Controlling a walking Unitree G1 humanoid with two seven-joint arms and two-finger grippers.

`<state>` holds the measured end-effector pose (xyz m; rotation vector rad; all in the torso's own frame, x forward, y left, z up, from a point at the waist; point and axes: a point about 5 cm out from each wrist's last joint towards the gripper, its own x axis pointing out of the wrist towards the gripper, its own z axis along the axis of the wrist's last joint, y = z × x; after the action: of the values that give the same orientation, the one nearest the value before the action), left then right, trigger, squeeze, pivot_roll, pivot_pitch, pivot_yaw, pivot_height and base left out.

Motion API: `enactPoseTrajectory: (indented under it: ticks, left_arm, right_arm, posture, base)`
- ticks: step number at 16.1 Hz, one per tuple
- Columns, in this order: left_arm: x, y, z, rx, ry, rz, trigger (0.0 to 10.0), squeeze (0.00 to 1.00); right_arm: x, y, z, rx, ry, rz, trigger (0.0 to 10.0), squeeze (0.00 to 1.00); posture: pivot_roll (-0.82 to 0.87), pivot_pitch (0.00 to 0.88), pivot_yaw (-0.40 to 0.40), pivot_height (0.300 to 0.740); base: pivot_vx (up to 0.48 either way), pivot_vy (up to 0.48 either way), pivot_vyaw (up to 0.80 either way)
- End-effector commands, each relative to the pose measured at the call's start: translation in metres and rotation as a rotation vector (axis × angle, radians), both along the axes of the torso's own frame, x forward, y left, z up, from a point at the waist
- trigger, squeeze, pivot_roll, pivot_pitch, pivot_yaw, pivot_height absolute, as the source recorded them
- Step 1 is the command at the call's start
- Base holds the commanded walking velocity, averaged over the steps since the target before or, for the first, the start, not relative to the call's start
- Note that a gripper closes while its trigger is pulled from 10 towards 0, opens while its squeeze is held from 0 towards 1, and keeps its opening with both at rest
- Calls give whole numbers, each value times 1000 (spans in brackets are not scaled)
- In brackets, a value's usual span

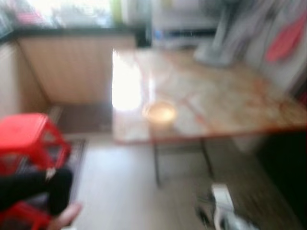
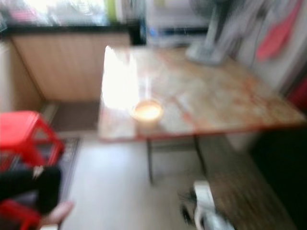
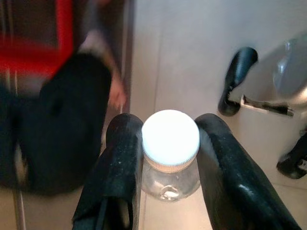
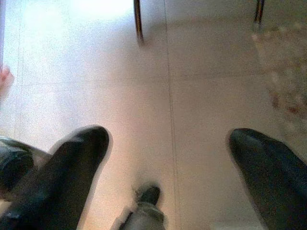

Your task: Restocking fridge

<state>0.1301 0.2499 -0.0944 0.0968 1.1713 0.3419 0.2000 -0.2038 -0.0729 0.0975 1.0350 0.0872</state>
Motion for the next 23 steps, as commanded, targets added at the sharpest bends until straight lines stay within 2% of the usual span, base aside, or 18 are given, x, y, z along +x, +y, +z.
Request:
enactPoseTrajectory:
  ticks: [1, 7, 17, 19, 23]
  left_arm:
    - [11, -1, 4, 7, -28, -17, 10000, 0]
    - [10, 0, 4, 8, -28, -15, 10000, 0]
    - [10, 1, 4, 8, -28, -3, 10000, 0]
    - [10, 1, 4, 12, -26, -8, 10000, 0]
    - [10, 1, 4, 12, -27, -15, 10000, 0]
  right_arm:
    - [7, 1, 4, 1, -20, 1, 10000, 0]
    - [7, 1, 4, 2, -20, -3, 10000, 0]
    - [6, 1, 3, 1, -1, 33, 10000, 0]
    - [6, 1, 3, 2, -1, 35, 10000, 0]
    - [6, 1, 3, 7, -1, 41, 10000, 0]
  posture:
    - [145, 0, -79, 740]
    - [144, 0, -79, 740]
    - [144, 0, -79, 740]
    - [145, 0, -79, 740]
    - [145, 0, -79, 740]
  base:
    - [0, 0, 0]
    - [0, 0, 0]
    - [0, 0, -781]
    - [0, 480, -800]
    - [0, 0, -800]
